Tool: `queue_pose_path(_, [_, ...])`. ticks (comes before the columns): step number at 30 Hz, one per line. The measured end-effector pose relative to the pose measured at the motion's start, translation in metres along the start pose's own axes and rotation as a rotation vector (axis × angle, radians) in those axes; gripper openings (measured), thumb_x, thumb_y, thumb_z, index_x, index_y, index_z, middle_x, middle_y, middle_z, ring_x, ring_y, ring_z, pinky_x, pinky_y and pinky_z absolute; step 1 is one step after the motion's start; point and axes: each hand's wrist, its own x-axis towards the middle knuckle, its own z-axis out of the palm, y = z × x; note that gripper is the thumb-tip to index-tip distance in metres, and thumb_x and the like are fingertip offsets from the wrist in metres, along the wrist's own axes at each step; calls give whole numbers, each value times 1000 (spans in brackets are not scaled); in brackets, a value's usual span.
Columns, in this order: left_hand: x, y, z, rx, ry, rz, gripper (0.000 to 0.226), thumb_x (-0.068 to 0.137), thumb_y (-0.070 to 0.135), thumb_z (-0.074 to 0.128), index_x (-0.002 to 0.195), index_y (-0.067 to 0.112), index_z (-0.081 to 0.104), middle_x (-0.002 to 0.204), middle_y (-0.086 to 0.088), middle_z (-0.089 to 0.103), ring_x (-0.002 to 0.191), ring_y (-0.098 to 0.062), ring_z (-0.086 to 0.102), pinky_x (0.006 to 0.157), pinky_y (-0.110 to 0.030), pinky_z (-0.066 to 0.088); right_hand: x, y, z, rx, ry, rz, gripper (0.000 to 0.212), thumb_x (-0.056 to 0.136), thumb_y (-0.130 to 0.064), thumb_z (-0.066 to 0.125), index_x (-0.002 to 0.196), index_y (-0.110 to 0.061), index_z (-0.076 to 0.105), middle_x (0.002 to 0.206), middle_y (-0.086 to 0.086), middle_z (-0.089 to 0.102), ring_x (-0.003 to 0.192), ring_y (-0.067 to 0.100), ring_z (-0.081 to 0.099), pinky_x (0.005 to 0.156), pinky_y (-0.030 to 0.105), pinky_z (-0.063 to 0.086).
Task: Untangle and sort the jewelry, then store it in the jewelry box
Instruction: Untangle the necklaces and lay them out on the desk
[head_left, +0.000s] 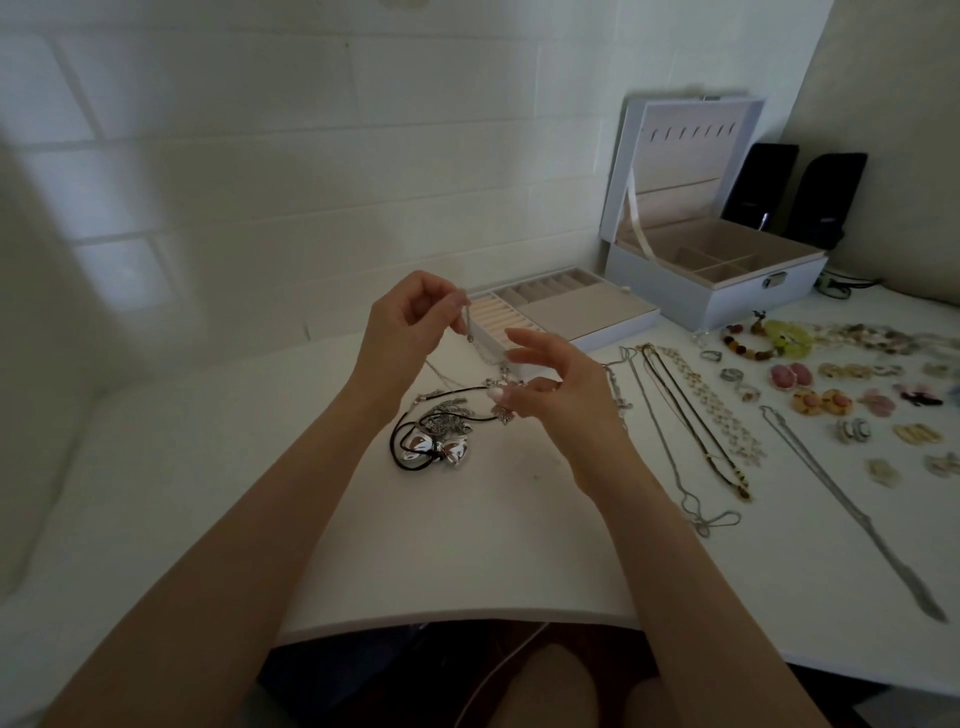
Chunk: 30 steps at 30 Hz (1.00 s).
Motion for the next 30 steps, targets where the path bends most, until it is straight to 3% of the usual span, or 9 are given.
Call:
queue_pose_path(3, [2,-3,-1,8,35,-22,13,92,9,58,79,13,56,64,0,61,47,-2,41,48,-14,33,-1,0,-2,-18,27,14,55,70,2,77,115,-26,61,102,-1,62,73,12,61,74,24,56])
queue_pose_path(8, [4,-7,-5,-34,115,-94,12,93,13,57,82,12,52,71,1,70,47,-8,40,46,-16,34,0,-1,-7,-4,119,-1,40,74,2,73,109,-18,68,73,-2,66,63,1,61,59,7,45])
queue_pose_path(13, [6,-6,-9,-222,133,-206,15,92,13,56,80,16,49,102,-3,73,51,-8,48,42,-16,34,-4,-3,-9,12,128,-17,24,78,2,69,97,-14,71,77,4,70,60,1,64,55,7,42])
queue_pose_path(18, [7,-7,-9,-198,140,-230,13,89,12,61,78,17,55,117,0,67,52,-5,54,40,-15,33,-8,-7,-11,117,135,-23,6,83,-9,67,86,-10,73,75,-2,73,68,1,63,59,9,45])
queue_pose_path(21, [7,-8,-10,-169,113,-227,13,90,11,60,79,15,56,114,6,68,50,-5,52,40,-15,32,-7,-7,-13,198,203,-4,7,82,-10,69,87,-10,74,75,2,69,67,6,59,59,15,46])
queue_pose_path(26, [6,-9,-11,-99,79,-174,9,91,16,60,82,15,56,98,1,73,49,-6,45,43,-15,32,-10,-11,-15,349,202,23,15,85,-1,66,95,10,64,77,18,67,59,16,67,57,22,55])
queue_pose_path(30, [3,-8,-10,17,10,-103,15,95,19,54,83,15,62,87,3,74,48,-6,44,46,-14,32,-13,-12,-18,418,126,36,26,83,13,59,107,4,62,87,24,66,68,23,71,65,28,58])
